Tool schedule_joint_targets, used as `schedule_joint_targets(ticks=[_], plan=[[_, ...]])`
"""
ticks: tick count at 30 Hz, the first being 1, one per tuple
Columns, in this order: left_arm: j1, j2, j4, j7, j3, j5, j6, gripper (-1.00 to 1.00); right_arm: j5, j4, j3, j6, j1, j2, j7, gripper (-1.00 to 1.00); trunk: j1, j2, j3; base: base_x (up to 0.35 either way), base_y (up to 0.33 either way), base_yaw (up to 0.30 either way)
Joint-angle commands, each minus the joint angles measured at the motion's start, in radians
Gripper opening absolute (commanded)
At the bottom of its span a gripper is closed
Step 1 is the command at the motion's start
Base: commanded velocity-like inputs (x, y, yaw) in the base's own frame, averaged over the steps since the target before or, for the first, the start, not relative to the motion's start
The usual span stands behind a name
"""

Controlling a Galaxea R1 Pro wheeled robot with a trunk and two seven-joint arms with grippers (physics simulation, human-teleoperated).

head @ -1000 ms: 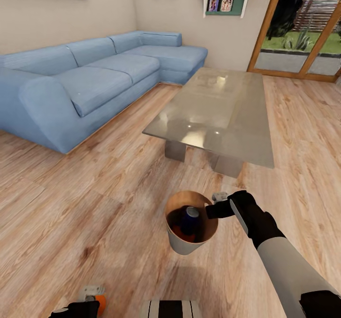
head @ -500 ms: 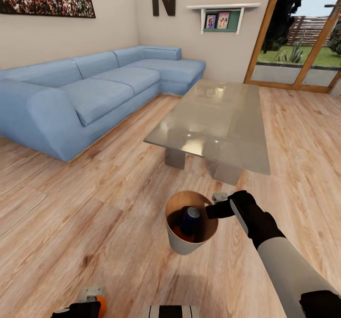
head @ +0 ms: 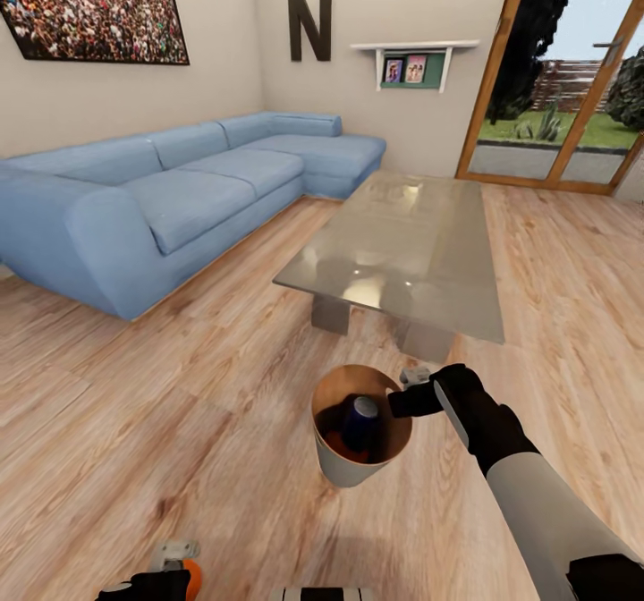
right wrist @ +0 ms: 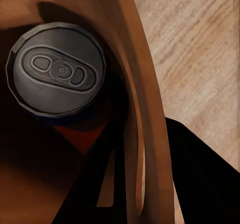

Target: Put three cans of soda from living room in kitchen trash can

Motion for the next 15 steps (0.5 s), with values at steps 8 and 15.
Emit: schedule_joint_targets(ticks=[8,15], plan=[[0.0,0.0,0.0,0.001,0.0,0.0,0.0,-1.0,-0.022,0.0,0.006,0.006,0.011,0.002,-0.005,-1.0,-0.024,0.042,0.027,0.0,0.0,0.0],[0.0,0.0,0.001,0.0,-0.001,0.0,0.0,-1.0,-0.022,0.001,0.006,0.007,0.011,0.005,-0.005,-1.0,-0.051,0.091,0.049,0.0,0.0,0.0]])
